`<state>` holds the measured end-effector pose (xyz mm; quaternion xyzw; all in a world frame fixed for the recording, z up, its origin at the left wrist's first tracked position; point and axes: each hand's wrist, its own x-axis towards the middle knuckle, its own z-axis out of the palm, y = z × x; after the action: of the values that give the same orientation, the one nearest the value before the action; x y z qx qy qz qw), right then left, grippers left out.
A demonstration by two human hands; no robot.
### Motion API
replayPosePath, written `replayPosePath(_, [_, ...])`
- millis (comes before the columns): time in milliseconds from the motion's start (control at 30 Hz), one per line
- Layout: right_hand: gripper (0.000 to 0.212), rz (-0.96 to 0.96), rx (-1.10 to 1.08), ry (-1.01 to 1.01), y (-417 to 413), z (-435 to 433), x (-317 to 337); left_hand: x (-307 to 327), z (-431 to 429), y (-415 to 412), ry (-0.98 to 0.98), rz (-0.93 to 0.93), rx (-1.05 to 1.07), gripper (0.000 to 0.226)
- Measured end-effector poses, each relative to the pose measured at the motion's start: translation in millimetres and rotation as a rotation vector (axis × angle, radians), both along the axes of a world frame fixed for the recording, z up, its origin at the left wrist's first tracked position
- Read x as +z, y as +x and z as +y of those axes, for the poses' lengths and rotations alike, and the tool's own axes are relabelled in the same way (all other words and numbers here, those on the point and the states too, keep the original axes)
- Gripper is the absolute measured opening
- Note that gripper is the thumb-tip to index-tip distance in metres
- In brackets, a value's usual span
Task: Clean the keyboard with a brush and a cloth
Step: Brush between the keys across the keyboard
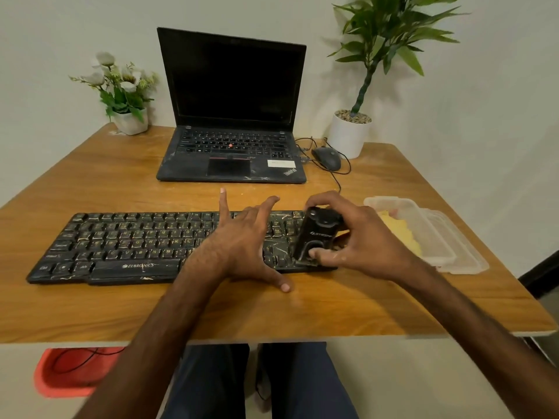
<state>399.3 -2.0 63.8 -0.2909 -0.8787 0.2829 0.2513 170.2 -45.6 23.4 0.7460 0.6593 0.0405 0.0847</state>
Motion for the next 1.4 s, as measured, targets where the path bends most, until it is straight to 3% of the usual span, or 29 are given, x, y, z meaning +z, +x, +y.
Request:
replayPosePath(233, [0.066,-0.056,-0.111,0.157,-11,48,11,-3,0,0,0.002,-0.023,0.005,0.157])
replayPosePath(433, [0.066,-0.02,0.036,-0.107,-9,19,-2,-3,0,0,0.002,-0.022,0.01,0.156])
replayPosePath(633, [0.067,-0.045,-0.131,0.115,-18,57,11,-3,0,-1,0.001,-0.036,0.001,0.156])
replayPosePath(833, [0.065,-0.049,0.037,-0.096,-19,33,1,-5,1,-1,-0.008,-0.017,0.002,0.155])
replayPosePath(1033, [0.068,-0.04,-0.111,0.078,-17,63,10,-5,0,-3,0.001,-0.034,-0.004,0.156])
replayPosePath(1233, [0.065,-0.025,-0.006,-0.022,-19,53,1,-7,1,-2,-0.015,-0.038,0.013,0.156])
replayPosePath(1400, [0.067,-0.038,-0.099,0.196,-32,75,3,-5,0,-2,-0.02,-0.025,0.007,0.156])
